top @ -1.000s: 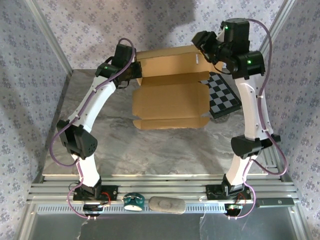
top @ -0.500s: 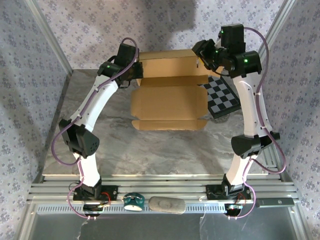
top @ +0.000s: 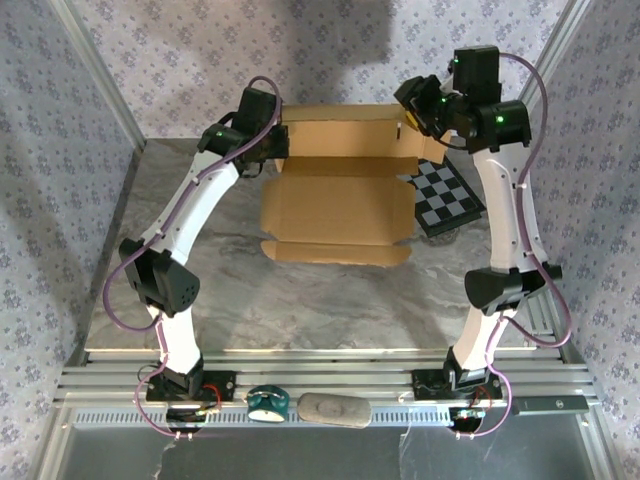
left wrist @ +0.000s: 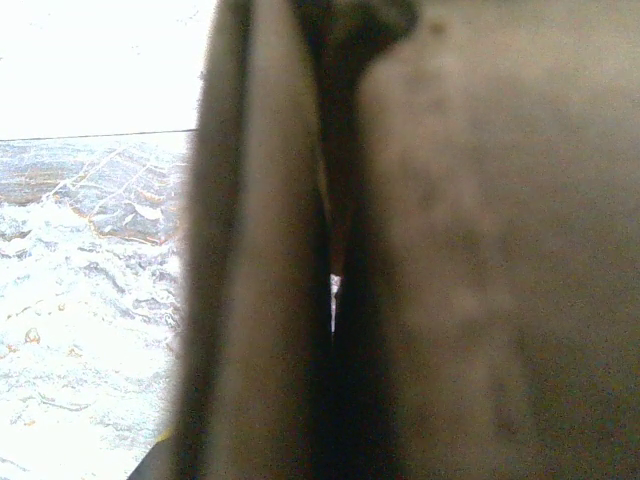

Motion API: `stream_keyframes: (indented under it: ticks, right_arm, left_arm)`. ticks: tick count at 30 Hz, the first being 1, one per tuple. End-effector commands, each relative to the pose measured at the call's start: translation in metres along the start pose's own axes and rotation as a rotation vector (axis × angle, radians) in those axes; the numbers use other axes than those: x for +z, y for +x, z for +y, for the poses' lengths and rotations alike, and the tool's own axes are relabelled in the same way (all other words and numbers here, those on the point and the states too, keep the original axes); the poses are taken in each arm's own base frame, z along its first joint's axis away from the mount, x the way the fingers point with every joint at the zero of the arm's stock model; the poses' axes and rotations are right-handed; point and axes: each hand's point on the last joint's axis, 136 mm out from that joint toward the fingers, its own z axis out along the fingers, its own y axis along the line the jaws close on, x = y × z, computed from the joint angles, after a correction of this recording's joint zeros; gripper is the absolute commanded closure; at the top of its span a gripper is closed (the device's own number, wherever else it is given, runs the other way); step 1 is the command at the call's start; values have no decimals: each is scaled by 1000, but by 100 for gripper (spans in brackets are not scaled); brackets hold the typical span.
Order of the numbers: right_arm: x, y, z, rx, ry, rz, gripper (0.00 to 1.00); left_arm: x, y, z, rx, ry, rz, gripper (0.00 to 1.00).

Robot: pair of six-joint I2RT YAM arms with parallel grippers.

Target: Fold the paper box

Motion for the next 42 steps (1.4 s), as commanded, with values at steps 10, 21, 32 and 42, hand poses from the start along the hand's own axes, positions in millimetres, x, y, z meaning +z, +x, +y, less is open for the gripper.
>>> stream_keyframes:
  ticks: [10,21,32,42]
  right_arm:
    - [13,18,16,25,-36,51,68]
    - [7,7,35,93,-120,23,100]
    - [-97,-27,20,-7,-200,-174,49]
    - [-53,-31,-70,296,-217,-45,65]
  left_arm:
    - [-17,-15,-4,-11,9,-40,100]
    - [-16,-12,-4,-78,15,-20,100]
    - [-16,-25,21,-332,134,1,100]
    - [-21,-34,19,-401,247,-10,100]
